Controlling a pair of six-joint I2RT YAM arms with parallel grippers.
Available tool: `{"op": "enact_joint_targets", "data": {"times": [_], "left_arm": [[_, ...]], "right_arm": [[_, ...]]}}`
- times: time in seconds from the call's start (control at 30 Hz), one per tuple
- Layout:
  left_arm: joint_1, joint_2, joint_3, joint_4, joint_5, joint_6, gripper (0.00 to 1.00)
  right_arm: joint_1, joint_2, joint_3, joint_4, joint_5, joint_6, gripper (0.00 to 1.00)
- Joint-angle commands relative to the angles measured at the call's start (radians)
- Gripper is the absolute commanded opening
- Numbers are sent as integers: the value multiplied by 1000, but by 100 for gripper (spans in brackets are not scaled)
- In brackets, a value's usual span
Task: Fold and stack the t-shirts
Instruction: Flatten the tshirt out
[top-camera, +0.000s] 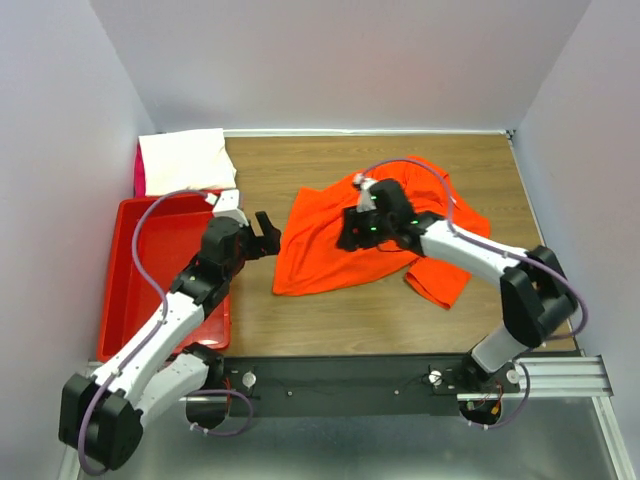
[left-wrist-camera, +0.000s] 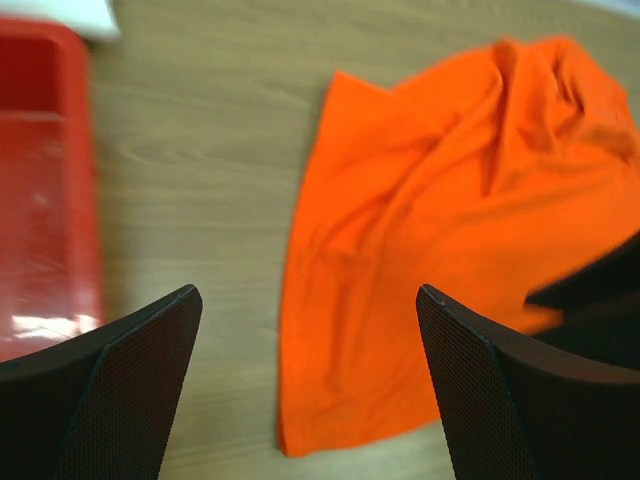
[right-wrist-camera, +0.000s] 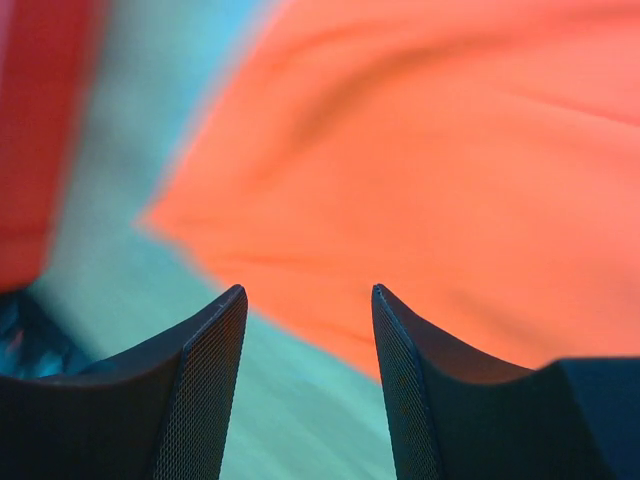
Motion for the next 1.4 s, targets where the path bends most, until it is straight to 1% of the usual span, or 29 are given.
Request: {"op": "enact_joint_targets", "data": {"times": [0.0, 0.03, 0.13, 0.17, 0.27, 0.3, 0.33, 0.37, 0.4, 0.53, 0.63, 0.7, 0.73, 0.8, 0.83, 1.03, 1.07, 1.13, 1.17, 1.23, 1.33, 1.37], "left_arm": [[-52, 113, 30, -33, 144, -91, 95], [-94, 167, 42, -36, 134, -108, 95], [-159, 256, 74, -46, 101, -134, 89], [-182, 317, 88, -52, 110, -157, 86], [-199, 431, 103, -45, 144, -179, 78], [-198, 451, 103, -36, 150, -188, 74], [-198, 468, 103, -19, 149, -192, 72], [-196, 495, 103, -13, 141, -197, 64], [-190, 509, 106, -8, 126, -200, 63], [-136, 595, 110, 26, 144, -197, 62], [-100, 644, 123, 41, 169, -182, 61], [-93, 686, 131, 55, 167, -171, 60], [-89, 698, 140, 56, 195, -170, 60], [-81, 733, 145, 66, 201, -166, 60], [-75, 742, 145, 67, 203, -166, 60], [-24, 772, 122, 82, 213, -160, 59], [-18, 769, 120, 82, 212, -157, 59], [-6, 765, 122, 81, 212, -156, 59], [-4, 761, 122, 78, 212, -154, 59], [2, 758, 131, 70, 209, -153, 59], [11, 739, 136, 55, 192, -148, 60], [16, 738, 137, 49, 187, -148, 60]], "right_arm": [[-184, -116, -132, -74, 237, 40, 60], [-245, -143, -154, -79, 267, 48, 60], [-322, -235, -233, -85, 312, 67, 60], [-363, -279, -270, -91, 321, 81, 60], [-421, -336, -315, -116, 366, 94, 59], [-434, -367, -347, -131, 387, 100, 59], [-461, -381, -361, -140, 392, 101, 59], [-478, -395, -376, -148, 390, 110, 59], [-495, -406, -391, -160, 389, 112, 59], [-587, -455, -471, -167, 320, 147, 59], [-616, -449, -484, -165, 272, 173, 58], [-636, -438, -482, -162, 271, 189, 57], [-644, -435, -482, -153, 242, 195, 56], [-679, -427, -491, -133, 229, 216, 55], [-695, -424, -496, -125, 199, 224, 55], [-874, -392, -556, -78, 128, 250, 54], [-930, -384, -572, -71, 90, 255, 54], [-981, -360, -600, -50, 44, 279, 54], [-1023, -354, -609, -47, 39, 285, 54], [-1066, -346, -625, -44, 34, 311, 54], [-1203, -382, -660, -45, 39, 333, 53], [-1231, -396, -668, -48, 41, 336, 53]]}}
